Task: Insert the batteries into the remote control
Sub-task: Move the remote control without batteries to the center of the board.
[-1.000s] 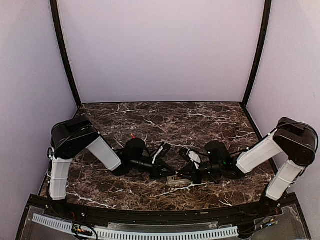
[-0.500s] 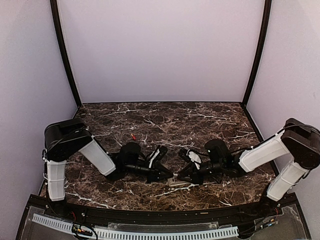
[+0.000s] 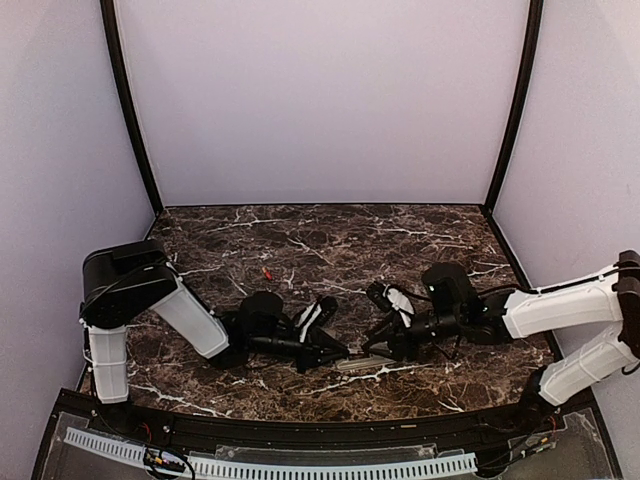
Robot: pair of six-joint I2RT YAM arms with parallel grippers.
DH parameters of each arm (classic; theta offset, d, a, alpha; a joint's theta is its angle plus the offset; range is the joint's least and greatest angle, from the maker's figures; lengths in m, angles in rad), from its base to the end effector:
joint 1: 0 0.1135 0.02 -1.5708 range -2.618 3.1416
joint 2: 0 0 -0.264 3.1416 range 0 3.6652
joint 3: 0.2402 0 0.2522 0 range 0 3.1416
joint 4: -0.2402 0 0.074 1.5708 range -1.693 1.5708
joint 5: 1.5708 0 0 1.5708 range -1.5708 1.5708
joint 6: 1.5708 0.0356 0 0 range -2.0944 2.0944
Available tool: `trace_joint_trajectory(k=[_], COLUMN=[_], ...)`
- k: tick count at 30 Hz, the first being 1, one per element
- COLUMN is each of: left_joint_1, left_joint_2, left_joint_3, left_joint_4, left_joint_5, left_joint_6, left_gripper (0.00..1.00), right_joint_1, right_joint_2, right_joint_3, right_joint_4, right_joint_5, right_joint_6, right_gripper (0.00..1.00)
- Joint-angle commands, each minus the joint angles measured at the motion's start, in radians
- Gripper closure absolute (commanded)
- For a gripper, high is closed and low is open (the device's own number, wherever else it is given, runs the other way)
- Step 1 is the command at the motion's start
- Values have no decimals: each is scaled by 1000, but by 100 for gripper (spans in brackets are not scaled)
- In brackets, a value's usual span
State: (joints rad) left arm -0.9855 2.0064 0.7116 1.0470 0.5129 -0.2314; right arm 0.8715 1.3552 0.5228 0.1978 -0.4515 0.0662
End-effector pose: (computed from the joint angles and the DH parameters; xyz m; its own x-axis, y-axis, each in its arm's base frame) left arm 0.1830 -0.3078 0.1077 -0.3587 0.1795 -0.9160 0.9317 0.1294 -0.3395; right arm 0.1543 0.2076 0.1678 -0.4413 -0.4322 -0.7864 -0.8875 0.3396 0.3114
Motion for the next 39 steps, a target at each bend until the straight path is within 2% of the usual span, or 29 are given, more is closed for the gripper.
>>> trace_joint_trajectory(k=[1, 6, 10, 14, 17, 21, 29, 39], left_joint_1=[-4, -37, -42, -42, -44, -52, -96, -99], left_joint_2=[-55, -86, -98, -101, -100, -100, -127, -126], left_joint_3=[-33, -13, -14, -16, -10, -22, -5, 15], left_joint_4=[15, -80, -102, -108, -156, -107, -211, -291], left_joint_5=[-58, -126, -169, -170, -167, -161, -328, -321], left_joint_6=[20, 54, 45, 42, 41, 32, 125, 198], left_gripper=[100, 100, 100, 100, 100, 100, 100, 100], right_joint_1=[-26, -72, -134, -161, -164, -176, -177, -175], right_joint_2=[-74, -151, -170, -116, -78, -49, -73, -41], right_joint_3=[66, 81, 65, 68, 79, 101, 82, 121], right_joint_4=[-146, -281, -346, -415, -423, -447, -425, -423], right_joint_5=[123, 248, 246, 231, 207, 235, 236, 174], right_joint_6=[99, 237, 368, 435, 452, 455, 526, 509], right_gripper=[60, 57, 54, 55, 57, 57, 58, 54])
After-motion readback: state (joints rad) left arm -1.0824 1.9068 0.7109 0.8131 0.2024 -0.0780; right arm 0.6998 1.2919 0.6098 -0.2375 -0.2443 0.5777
